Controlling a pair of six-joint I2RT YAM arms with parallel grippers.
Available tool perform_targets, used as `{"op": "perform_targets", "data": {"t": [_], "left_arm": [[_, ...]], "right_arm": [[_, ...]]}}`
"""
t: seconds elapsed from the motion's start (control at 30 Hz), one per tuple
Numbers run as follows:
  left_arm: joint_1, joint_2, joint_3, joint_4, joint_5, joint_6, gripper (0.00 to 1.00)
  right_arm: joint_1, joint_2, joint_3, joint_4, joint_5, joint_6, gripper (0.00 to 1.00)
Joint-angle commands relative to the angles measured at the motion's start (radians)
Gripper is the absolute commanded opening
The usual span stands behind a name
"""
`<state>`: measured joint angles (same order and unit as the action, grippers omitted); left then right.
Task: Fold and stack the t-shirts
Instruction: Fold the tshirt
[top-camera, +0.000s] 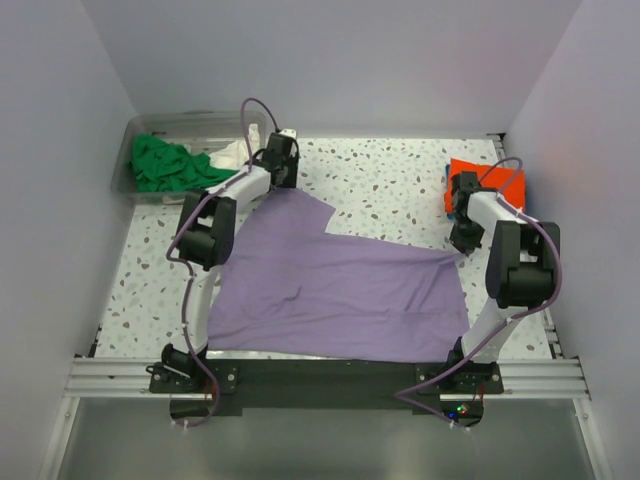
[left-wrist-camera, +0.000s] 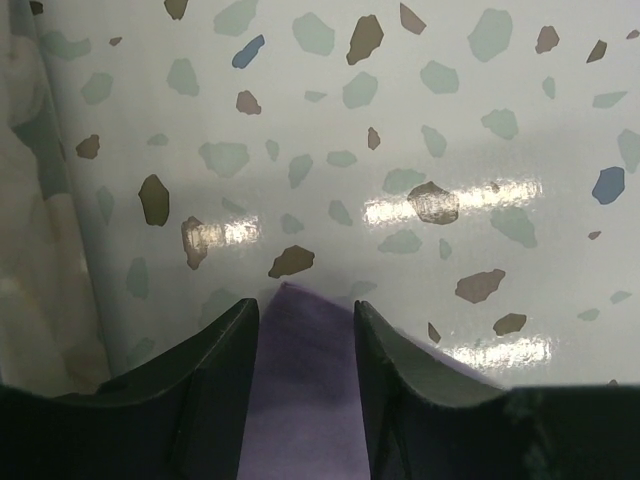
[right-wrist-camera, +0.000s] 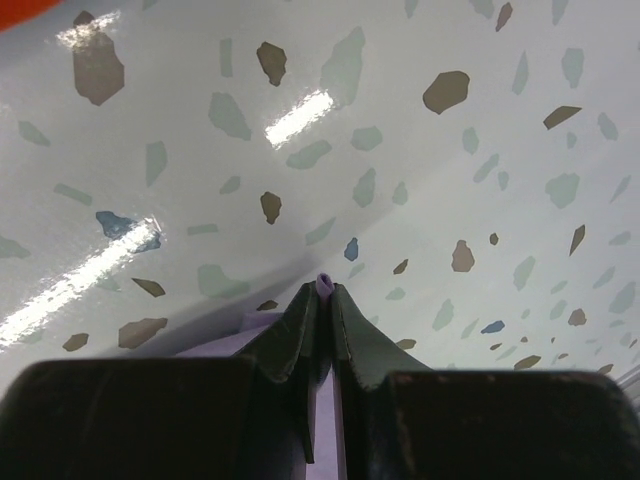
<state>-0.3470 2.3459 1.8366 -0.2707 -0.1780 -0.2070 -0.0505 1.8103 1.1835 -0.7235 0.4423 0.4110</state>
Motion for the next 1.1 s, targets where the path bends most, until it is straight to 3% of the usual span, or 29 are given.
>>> {"op": "perform_targets", "data": {"t": [0.0,0.37,0.53,0.6,1.07], "left_arm": [[0.013,0.026,0.021,-0.010,-0.015,-0.018,0.47],[0.013,0.078,0.047,0.005,0.046,-0.006,0.33],[0.013,0.099,0.061,0.002,0.074,0.001,0.05],[0.013,0.099,0.061,0.008,0.078,-0.002,0.00],[0.034,0.049,0.231,0.088,0.107,-0.020,0.00]], "right_arm": [[-0.012,-0.037,0.018,-0.022,0.056,0.012,0.00],[-0.018,-0.034,0.008,-0.014,0.036,0.008,0.00],[-0.018,-0.034,0.021,-0.028,0.032,0.000,0.00],[-0.018,-0.035,0.034,-0.037,0.029,0.002,0.00],[-0.018,0.064,0.293,-0.123,0.029,-0.020,0.00]]}}
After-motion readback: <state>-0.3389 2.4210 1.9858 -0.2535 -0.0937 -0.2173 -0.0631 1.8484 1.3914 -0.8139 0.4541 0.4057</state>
